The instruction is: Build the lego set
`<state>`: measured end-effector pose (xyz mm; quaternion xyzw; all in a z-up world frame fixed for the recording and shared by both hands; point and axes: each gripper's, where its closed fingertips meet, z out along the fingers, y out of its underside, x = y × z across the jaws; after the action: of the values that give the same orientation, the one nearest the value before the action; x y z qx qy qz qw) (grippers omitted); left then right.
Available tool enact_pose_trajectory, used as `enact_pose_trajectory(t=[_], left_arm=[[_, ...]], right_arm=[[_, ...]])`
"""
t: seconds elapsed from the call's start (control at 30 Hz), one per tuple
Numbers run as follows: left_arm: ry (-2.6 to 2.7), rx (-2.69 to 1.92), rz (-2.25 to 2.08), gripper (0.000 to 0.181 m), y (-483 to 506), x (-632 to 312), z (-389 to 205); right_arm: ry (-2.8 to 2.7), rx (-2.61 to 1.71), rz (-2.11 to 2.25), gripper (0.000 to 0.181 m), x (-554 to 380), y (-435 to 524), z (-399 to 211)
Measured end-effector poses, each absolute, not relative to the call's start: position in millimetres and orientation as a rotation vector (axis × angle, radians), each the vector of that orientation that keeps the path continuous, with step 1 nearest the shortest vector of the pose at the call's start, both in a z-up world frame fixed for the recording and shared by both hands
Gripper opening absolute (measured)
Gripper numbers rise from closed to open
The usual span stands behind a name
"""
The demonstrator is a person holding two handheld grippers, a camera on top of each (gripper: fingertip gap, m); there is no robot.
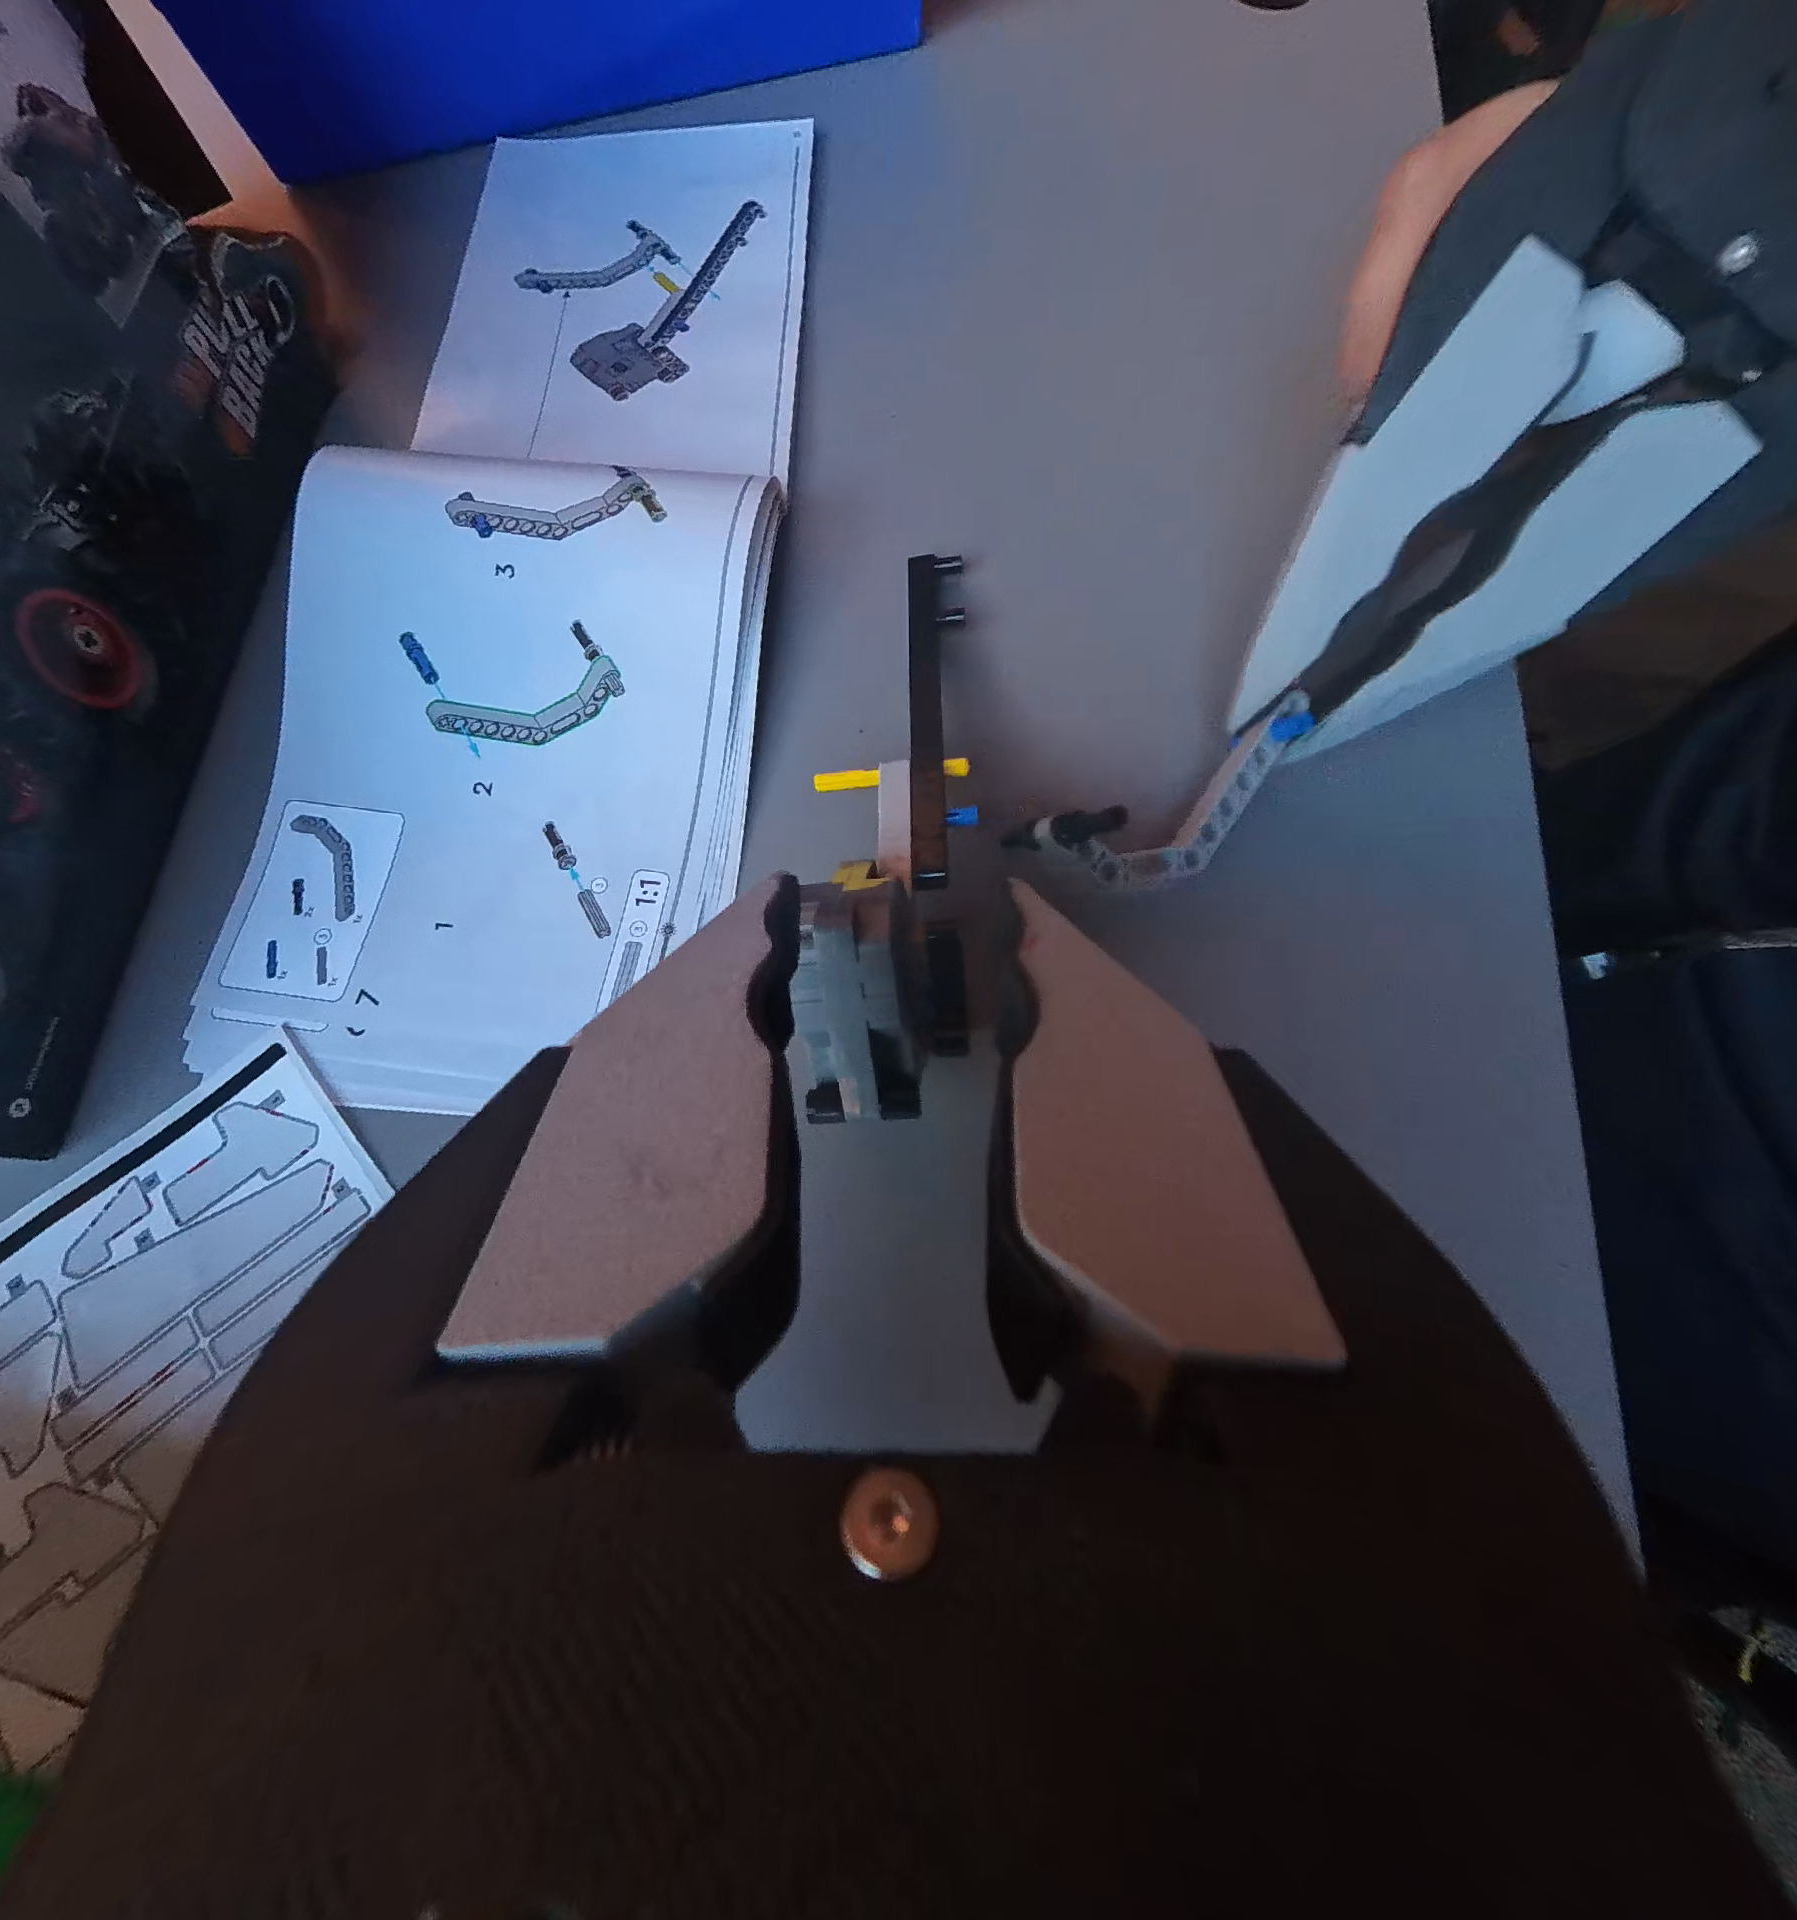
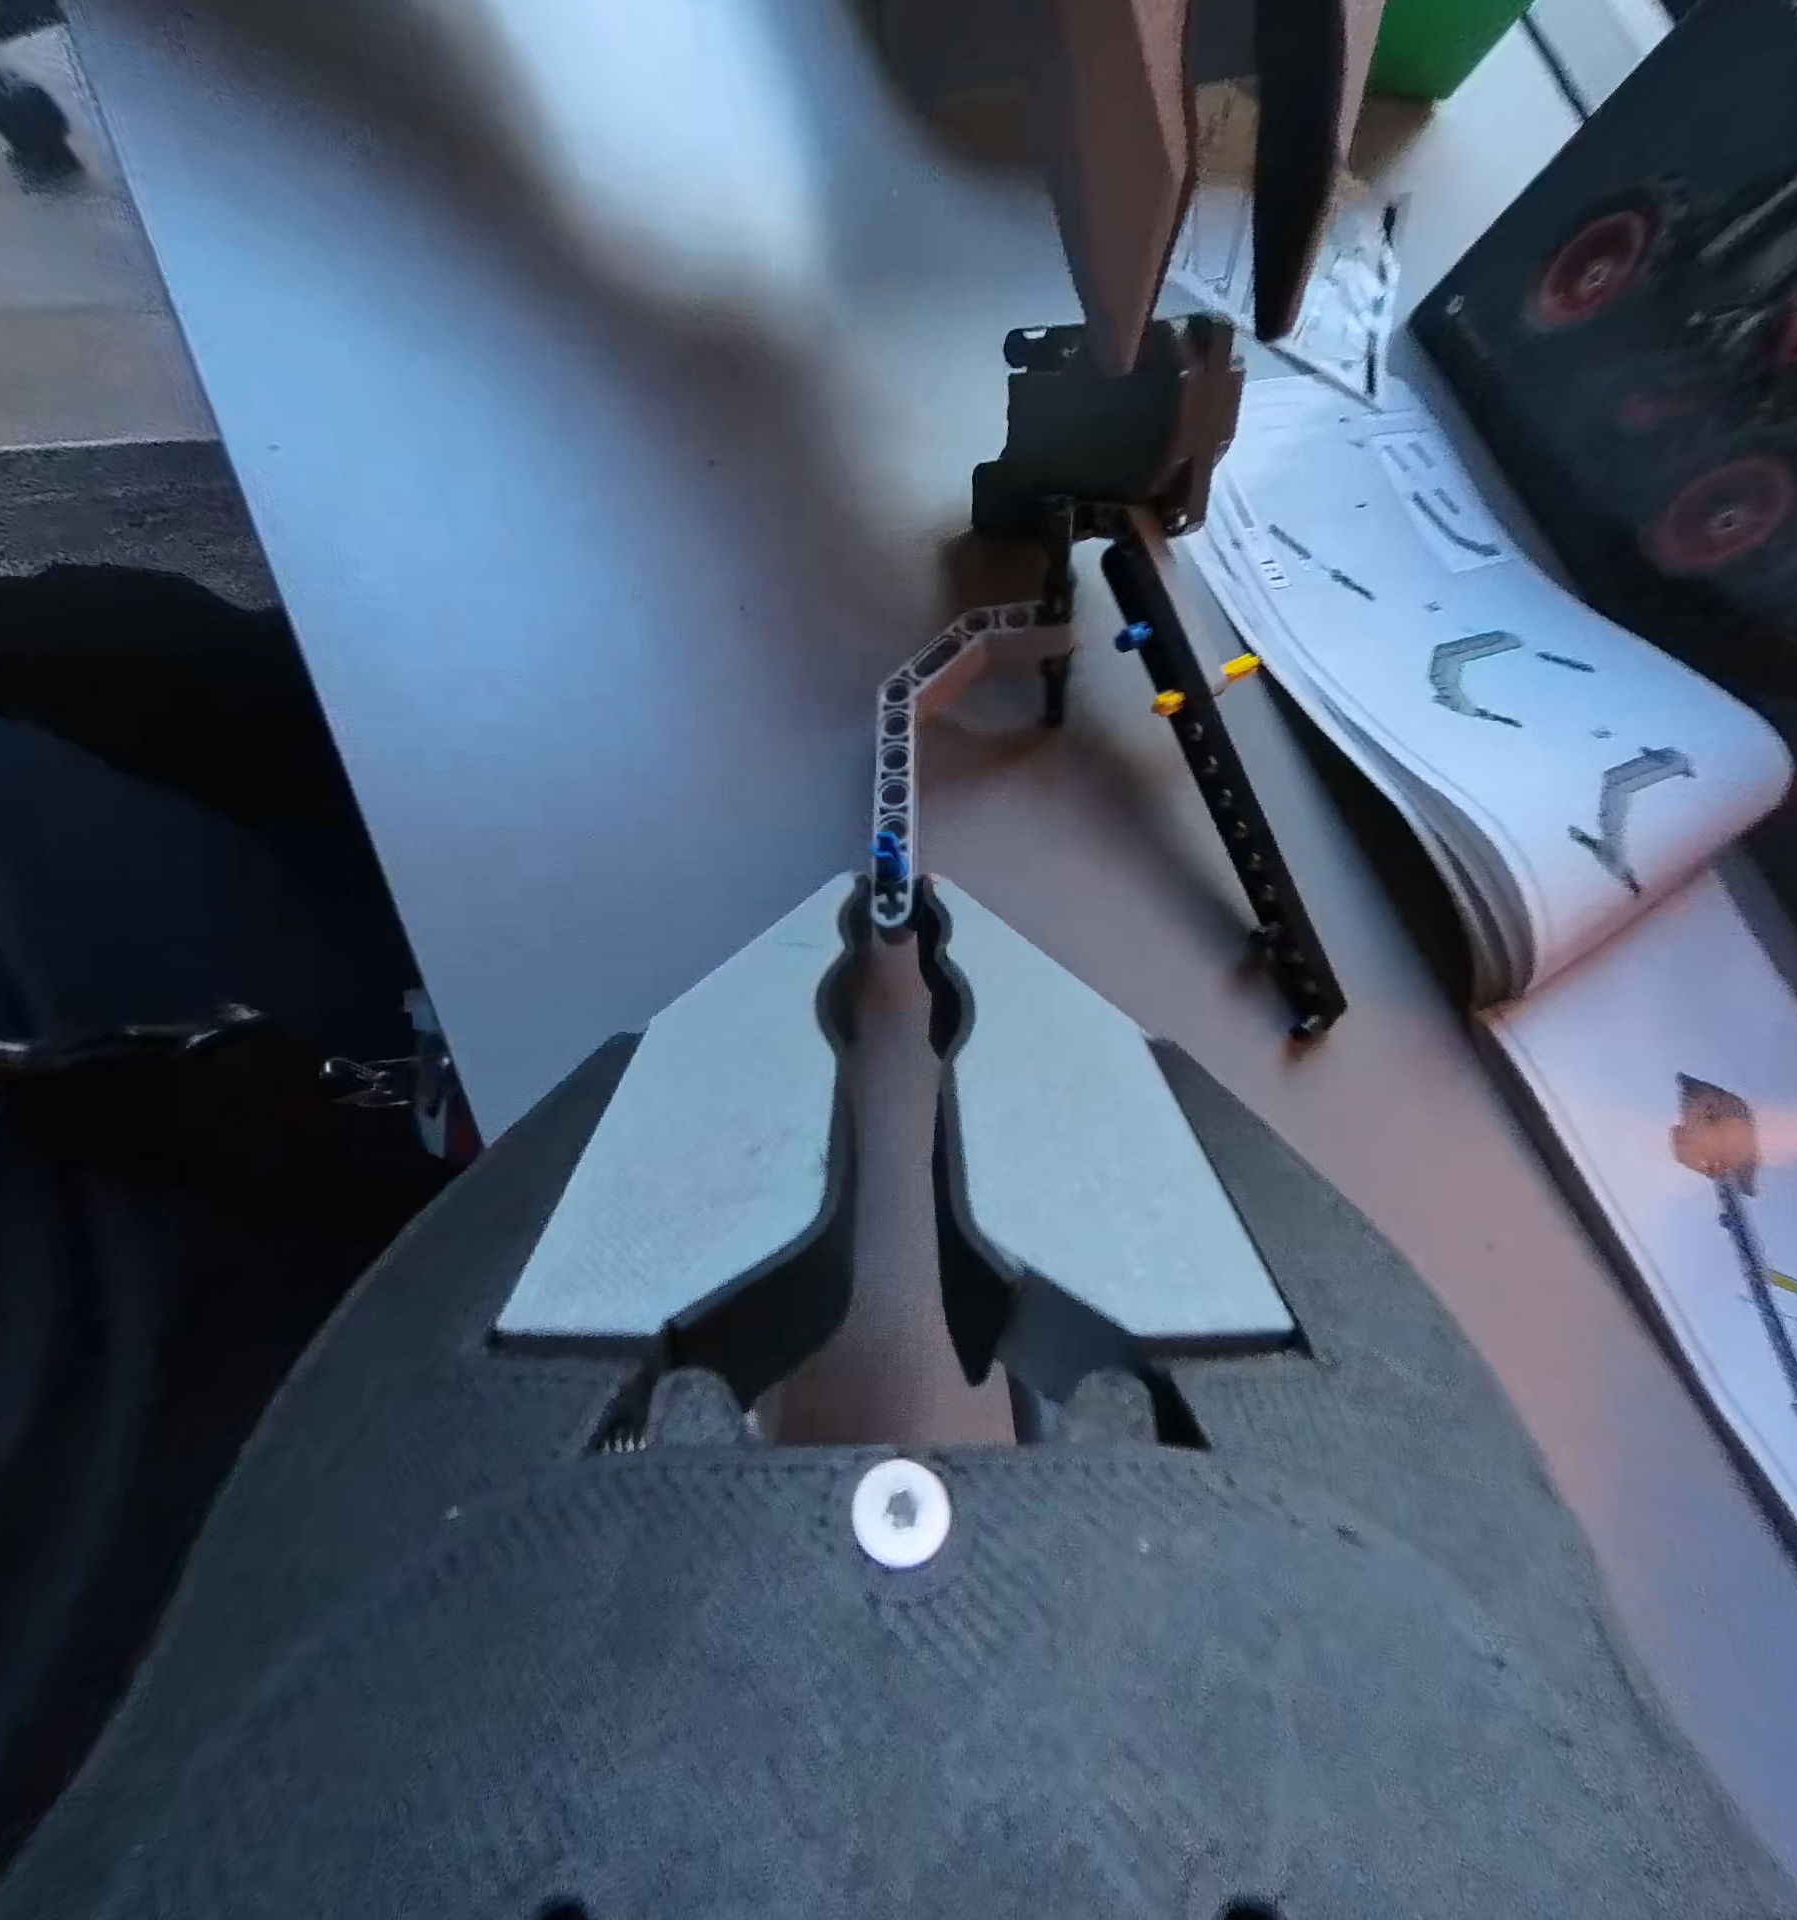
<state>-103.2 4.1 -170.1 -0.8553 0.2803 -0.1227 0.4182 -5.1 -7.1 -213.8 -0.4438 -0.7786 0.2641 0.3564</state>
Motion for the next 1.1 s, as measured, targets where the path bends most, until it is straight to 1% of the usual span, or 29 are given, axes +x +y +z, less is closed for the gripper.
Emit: enact_pose_trajectory(t=[0.03, 0.2, 0.33, 0.5, 0.73, 0.8, 0.87, 0.97, 1.1], left_arm=[[0.703, -2.142, -0.309, 0.034, 4.2, -103.1, -169.8], [0.649, -2.118, -0.323, 0.040, 10.2, -103.4, -164.4], [0.625, -2.062, -0.360, 0.042, 13.7, -99.5, -155.9], [0.598, -1.955, -0.434, 0.040, 19.2, -86.1, -134.7], [0.511, -1.857, -0.531, 0.040, 16.7, -87.8, -118.7], [0.510, -1.829, -0.651, 0.038, 9.8, -82.8, -113.9], [0.518, -1.802, -0.757, 0.031, 3.9, -76.3, -109.8], [0.556, -1.803, -0.802, 0.007, -0.1, -68.5, -113.6], [0.574, -1.809, -0.766, 0.006, 2.6, -63.9, -118.1]], right_arm=[[-1.990, -1.123, 0.688, 0.006, -2.5, -5.7, -209.2], [-1.858, -0.957, 0.627, 0.006, 6.8, 11.5, -184.3], [-1.710, -0.765, 0.557, 0.005, 3.2, 26.3, -148.1], [-1.602, -0.475, 0.483, 0.005, -22.6, 32.6, -109.1], [-1.612, -0.286, 0.528, 0.006, -64.5, 33.5, -98.1], [-1.599, -0.254, 0.513, 0.006, -69.6, 26.4, -102.7], [-1.598, -0.214, 0.455, 0.006, -72.2, 18.9, -112.1], [-1.601, -0.147, 0.417, 0.006, -68.5, 8.1, -121.4], [-1.637, -0.157, 0.468, 0.006, -68.6, 7.9, -130.2]])
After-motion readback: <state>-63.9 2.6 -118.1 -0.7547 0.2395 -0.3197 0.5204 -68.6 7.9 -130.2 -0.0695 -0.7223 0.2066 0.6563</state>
